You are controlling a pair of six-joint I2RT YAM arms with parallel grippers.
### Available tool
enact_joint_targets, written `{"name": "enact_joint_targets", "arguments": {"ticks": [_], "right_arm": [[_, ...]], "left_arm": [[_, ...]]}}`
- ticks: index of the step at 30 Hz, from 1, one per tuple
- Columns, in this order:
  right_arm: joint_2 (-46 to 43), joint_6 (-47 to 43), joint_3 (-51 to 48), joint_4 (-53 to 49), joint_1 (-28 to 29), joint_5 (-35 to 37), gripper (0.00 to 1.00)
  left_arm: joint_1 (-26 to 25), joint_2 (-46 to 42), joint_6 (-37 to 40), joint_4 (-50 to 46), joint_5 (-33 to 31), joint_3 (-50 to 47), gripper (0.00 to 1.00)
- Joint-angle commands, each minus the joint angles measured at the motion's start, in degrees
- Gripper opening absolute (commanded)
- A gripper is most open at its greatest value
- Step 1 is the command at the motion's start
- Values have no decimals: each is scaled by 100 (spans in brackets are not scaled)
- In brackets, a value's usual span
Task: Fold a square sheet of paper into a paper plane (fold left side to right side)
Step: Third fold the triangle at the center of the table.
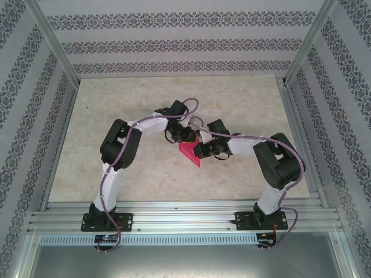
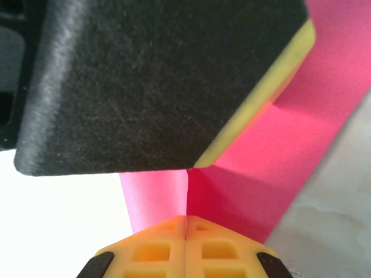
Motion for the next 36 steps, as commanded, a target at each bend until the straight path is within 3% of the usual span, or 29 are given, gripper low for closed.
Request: {"name": "enact_joint_targets", "arguments": {"ticks": [1,36], "right_arm": [[-97,-30,-37,-41,-72,86,0],[154,163,-284,195,60,78,0]], "left_arm": [[-137,321,127,-280,-202,0,31],[-146,312,120,-280,-205,-12,31]]}}
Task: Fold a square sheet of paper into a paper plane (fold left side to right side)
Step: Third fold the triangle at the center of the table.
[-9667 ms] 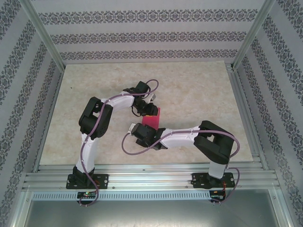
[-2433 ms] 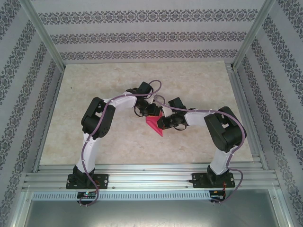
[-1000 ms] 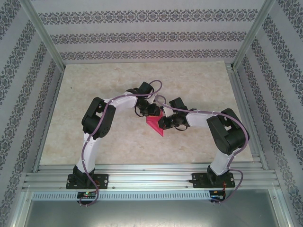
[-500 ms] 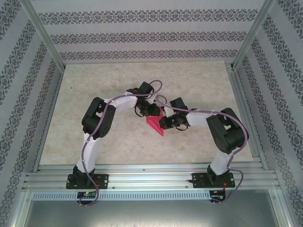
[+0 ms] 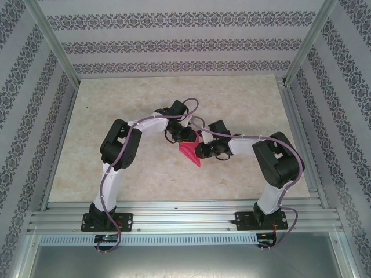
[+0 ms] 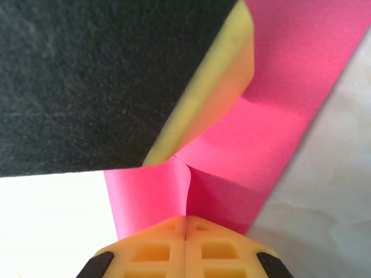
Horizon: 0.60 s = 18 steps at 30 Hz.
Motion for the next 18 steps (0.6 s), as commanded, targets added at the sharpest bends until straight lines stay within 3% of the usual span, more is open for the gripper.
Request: {"name": "enact_joint_targets", "arguments": {"ticks": [1,18], "right_arm": [[40,111,-180,18,117,32,0],[-229,229,-180,7,201,35,0]], "left_arm": [[-145,309,120,-267,-211,-27,31],[-143,324,101,-234,-202,-40,31]]}}
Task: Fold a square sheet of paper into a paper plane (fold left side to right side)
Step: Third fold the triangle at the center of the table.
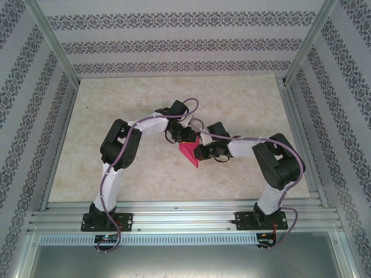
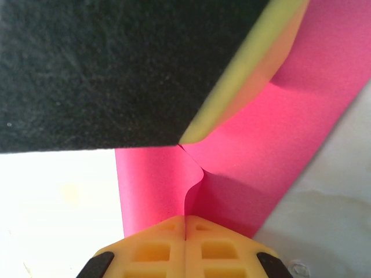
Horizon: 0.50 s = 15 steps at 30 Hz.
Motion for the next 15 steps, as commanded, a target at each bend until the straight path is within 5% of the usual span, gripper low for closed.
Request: {"name": "enact_joint_targets", "arguments": {"ticks": [1,15], "right_arm": [[-95,68,-45,-116,58,56,0],[-73,43,199,-269,-47,95,0]], "left_arm": [[-137,322,101,-240,-203,-45,31],[-146,314,103,-235,-197,-51,31]]}}
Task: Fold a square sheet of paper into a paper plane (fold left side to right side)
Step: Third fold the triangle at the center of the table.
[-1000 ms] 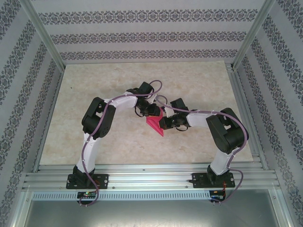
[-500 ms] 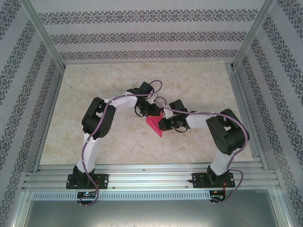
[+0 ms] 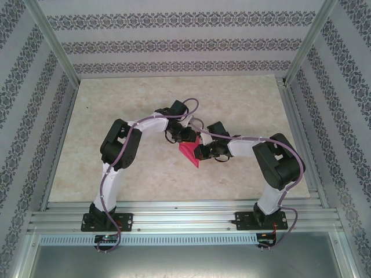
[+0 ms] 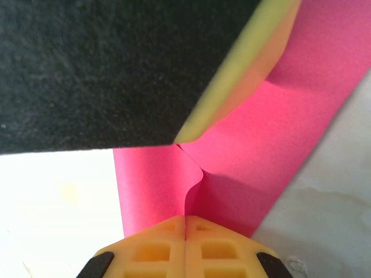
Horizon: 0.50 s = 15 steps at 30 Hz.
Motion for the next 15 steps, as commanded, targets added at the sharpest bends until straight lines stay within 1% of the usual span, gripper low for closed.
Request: {"name": "enact_joint_targets", "arguments": {"ticks": [1,15], "right_arm": [[-74,54,144,-115,-44,53,0],[-16,37,259,-197,-47,40,0]], "left_arm": [[-148,312,101,-238,-203,-47,31],[-149,317,104,-246,-193,-29,31]]}}
